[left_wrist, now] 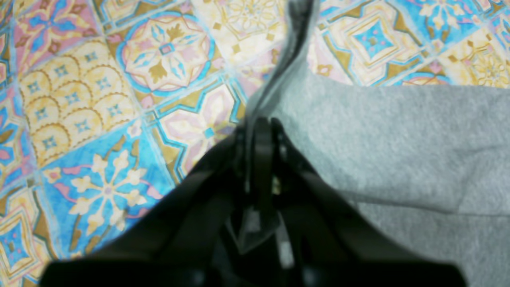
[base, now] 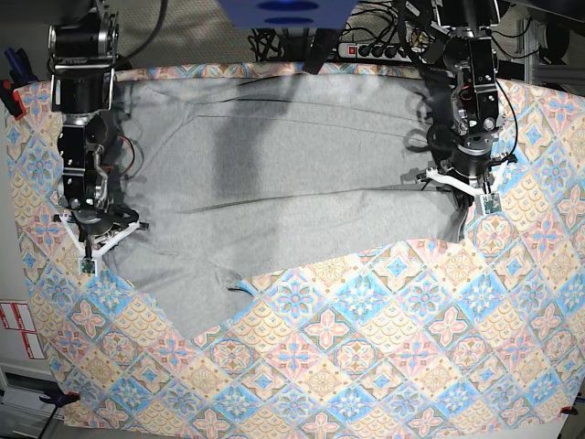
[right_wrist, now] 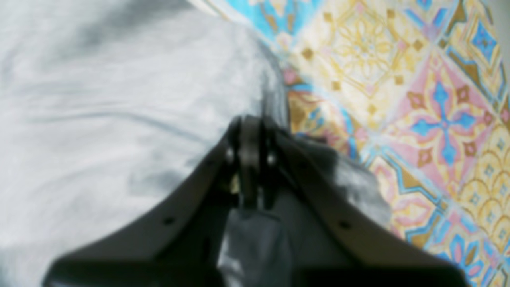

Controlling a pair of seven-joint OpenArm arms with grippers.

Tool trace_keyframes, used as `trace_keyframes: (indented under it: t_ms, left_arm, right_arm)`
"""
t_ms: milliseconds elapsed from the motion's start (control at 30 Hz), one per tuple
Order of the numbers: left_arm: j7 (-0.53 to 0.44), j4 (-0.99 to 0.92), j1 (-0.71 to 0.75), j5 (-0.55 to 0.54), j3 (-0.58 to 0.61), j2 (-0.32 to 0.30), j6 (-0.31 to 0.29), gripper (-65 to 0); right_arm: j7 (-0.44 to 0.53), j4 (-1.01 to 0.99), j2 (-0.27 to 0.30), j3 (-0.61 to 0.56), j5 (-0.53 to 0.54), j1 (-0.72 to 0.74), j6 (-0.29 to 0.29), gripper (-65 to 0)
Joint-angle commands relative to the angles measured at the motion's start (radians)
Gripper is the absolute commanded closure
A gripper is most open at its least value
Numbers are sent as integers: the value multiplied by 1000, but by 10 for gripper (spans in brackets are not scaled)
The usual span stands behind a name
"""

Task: Fold the T-shirt properly
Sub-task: 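Lift and carry the hem half up over the collar with both grippers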

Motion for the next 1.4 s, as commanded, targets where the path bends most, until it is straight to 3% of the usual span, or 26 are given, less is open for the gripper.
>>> trace_keyframes:
  t_ms: [0, 400, 733, 1000, 1267, 1367]
  left_arm:
    - [-26, 30, -7, 2, -4, -11, -1, 0]
    - [-26, 131, 74, 2, -4, -12, -1, 0]
    - [-26, 220, 180, 2, -68, -14, -1, 0]
    - [-26, 277, 304, 2, -68, -14, -1, 0]
    - [-26, 263, 349, 5, -68, -12, -1, 0]
    - [-26, 218, 341, 11, -68, -11, -1, 0]
  right_arm:
    - [5, 50, 17, 7, -1, -9, -4, 0]
    - [-86, 387, 12, 250, -1, -283, -4, 0]
    - [-86, 525, 12, 260, -1, -427, -4, 0]
    - [-89, 516, 10, 253, 1, -436, -4, 0]
    - [-178, 513, 9, 253, 1, -436, -4, 0]
    - [-181, 513, -26, 260, -7, -436, -4, -2]
